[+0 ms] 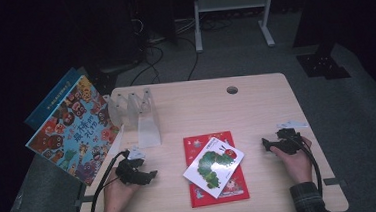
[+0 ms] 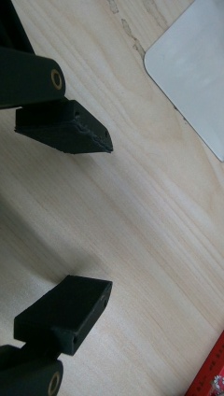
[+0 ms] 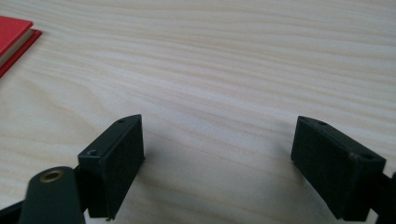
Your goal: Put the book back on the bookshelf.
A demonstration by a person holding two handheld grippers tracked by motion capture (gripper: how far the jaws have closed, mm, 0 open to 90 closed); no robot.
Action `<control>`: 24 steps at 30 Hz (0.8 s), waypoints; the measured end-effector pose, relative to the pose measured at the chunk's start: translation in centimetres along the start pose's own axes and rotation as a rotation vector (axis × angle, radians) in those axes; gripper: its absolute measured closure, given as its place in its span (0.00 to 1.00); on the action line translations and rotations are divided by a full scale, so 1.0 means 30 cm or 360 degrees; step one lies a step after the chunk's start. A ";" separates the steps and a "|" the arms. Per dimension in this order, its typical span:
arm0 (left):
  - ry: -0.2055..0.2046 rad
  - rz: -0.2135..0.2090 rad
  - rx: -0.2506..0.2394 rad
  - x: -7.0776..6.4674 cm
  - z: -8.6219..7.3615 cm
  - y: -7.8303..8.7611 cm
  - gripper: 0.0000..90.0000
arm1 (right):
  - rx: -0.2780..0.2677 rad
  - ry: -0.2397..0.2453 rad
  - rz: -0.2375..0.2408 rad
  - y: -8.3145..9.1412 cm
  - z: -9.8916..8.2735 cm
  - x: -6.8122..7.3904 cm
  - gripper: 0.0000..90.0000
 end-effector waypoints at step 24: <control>-0.0112 -0.0052 -0.0183 0.011 -0.034 -0.035 0.00 | -0.0182 0.0277 0.0606 0.271 -0.036 0.149 0.93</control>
Point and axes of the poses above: each handheld gripper's, and its own axes: y roughly backward along the jaws, z roughly out of its top, x roughly to its left, the point moved 3 cm from there along -y, roughly forward along the jaws, and after that the axes turned 15 degrees about -z, right-handed, at the moved point
